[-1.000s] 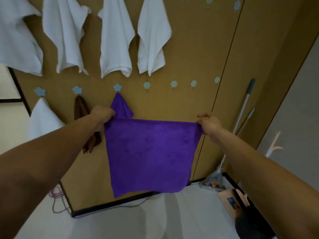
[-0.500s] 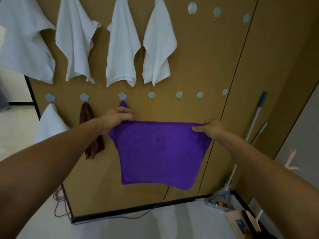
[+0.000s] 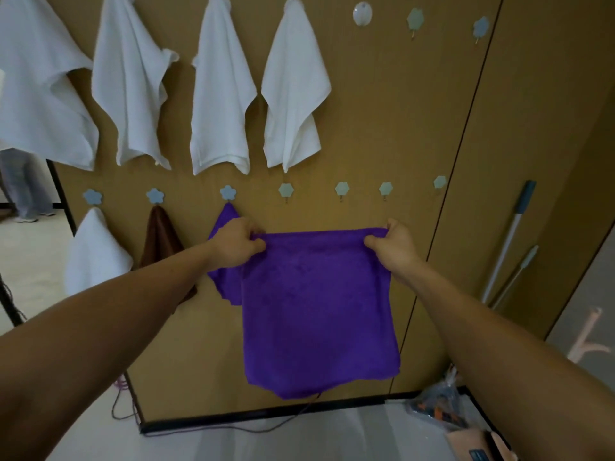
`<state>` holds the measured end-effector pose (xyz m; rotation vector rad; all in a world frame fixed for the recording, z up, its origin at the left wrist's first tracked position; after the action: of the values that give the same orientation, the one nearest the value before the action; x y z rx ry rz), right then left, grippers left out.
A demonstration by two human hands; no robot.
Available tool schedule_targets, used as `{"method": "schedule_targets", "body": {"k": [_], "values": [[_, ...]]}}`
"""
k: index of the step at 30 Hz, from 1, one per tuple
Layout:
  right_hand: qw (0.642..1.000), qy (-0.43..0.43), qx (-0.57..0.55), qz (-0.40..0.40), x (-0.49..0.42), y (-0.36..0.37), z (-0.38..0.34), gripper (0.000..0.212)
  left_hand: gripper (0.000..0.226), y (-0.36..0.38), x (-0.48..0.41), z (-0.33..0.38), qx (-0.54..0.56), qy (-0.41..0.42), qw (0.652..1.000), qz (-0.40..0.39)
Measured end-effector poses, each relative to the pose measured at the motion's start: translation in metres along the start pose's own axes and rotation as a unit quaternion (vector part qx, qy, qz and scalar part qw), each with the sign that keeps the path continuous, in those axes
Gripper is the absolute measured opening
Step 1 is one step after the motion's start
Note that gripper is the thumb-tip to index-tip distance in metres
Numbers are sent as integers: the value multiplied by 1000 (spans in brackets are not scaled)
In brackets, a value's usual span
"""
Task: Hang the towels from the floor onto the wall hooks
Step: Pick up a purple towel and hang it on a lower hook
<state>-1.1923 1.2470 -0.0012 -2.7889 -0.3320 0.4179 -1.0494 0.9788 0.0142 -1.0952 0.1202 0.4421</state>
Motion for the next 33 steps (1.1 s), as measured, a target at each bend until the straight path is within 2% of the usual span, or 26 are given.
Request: {"method": "schedule_targets", "body": {"k": [3, 6, 8, 11, 13, 15, 18, 20, 22, 24, 28, 33], "values": [[999, 8, -24, -41, -5, 22, 0, 20, 6, 3, -3, 2, 63, -31, 993, 94], [994, 19, -29, -100, -12, 48, -2, 28, 20, 12, -11, -3, 143, -39, 979, 138], [988, 29, -43, -143, -19, 66, -2, 28, 22, 19, -20, -10, 180, -40, 973, 138], [976, 12, -19, -215, -35, 93, 2, 14, 30, 25, -39, -27, 228, -49, 964, 127], [969, 8, 12, -247, -46, 111, 4, 38, 32, 29, -54, -36, 263, -36, 960, 90], [966, 13, 29, -257, -60, 129, 6, 46, 32, 36, -71, -47, 271, -24, 962, 18], [973, 9, 8, -232, -82, 150, 2, 36, 27, 47, -92, -65, 256, -14, 962, -91], [981, 10, -8, -195, -97, 160, 1, 32, 30, 49, -110, -78, 259, -6, 960, -105], [988, 12, -12, -156, -110, 166, 2, 29, 23, 48, -127, -86, 268, 10, 960, -82], [993, 0, 15, -119, -124, 171, 1, 30, 27, 48, -145, -91, 247, 28, 967, -54], [994, -50, 89, -48, -156, 178, -1, 32, 33, 54, -182, -99, 156, 43, 987, 9], [989, -53, 140, -1, -207, 184, 11, 28, 46, 69, -227, -110, 63, 49, 994, 72]]}}
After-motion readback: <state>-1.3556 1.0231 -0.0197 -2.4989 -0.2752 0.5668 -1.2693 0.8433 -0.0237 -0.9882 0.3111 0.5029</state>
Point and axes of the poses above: each hand's wrist, its own x-axis away from the middle knuckle, its own y-axis out of the palm, z = x × y, the point moved 7 cm from there along -x, towards the middle knuckle, and after that the axes turned 2 degrees about z, right-handed, at the moved point
